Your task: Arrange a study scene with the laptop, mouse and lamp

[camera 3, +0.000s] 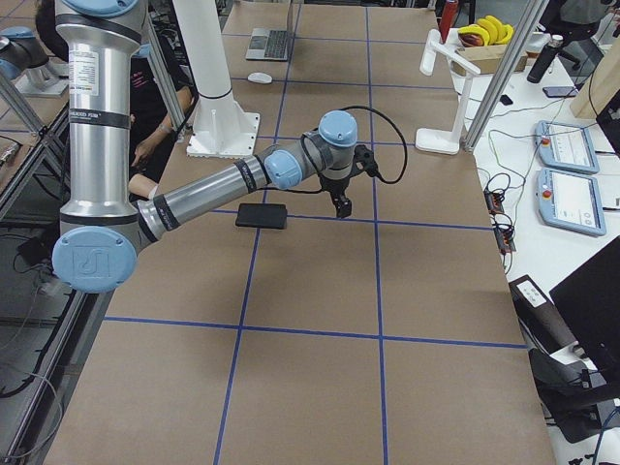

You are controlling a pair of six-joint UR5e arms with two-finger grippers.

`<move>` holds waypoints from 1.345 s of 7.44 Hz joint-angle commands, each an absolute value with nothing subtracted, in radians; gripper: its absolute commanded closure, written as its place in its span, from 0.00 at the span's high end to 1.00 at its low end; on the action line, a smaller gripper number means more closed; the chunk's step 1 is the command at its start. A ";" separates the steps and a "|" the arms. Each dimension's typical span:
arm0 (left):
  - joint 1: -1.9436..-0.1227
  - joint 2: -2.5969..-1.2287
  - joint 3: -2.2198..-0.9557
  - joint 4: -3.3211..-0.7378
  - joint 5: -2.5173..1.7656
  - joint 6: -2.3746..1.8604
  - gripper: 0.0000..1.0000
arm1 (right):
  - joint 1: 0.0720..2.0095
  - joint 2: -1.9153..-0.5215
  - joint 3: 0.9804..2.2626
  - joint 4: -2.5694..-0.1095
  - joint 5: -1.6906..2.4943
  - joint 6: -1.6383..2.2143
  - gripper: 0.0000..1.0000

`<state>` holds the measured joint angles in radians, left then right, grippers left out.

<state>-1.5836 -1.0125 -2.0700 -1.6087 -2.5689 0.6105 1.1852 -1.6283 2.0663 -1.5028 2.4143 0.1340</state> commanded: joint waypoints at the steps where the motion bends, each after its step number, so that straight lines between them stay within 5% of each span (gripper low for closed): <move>1: -1.580 -0.991 -2.075 -1.585 -2.615 0.612 1.00 | 1.184 -1.629 2.066 -1.502 2.414 0.135 1.00; 10: -1.559 -0.973 -2.060 -1.506 -2.606 0.712 1.00 | 1.184 -1.634 2.066 -1.502 2.414 0.135 1.00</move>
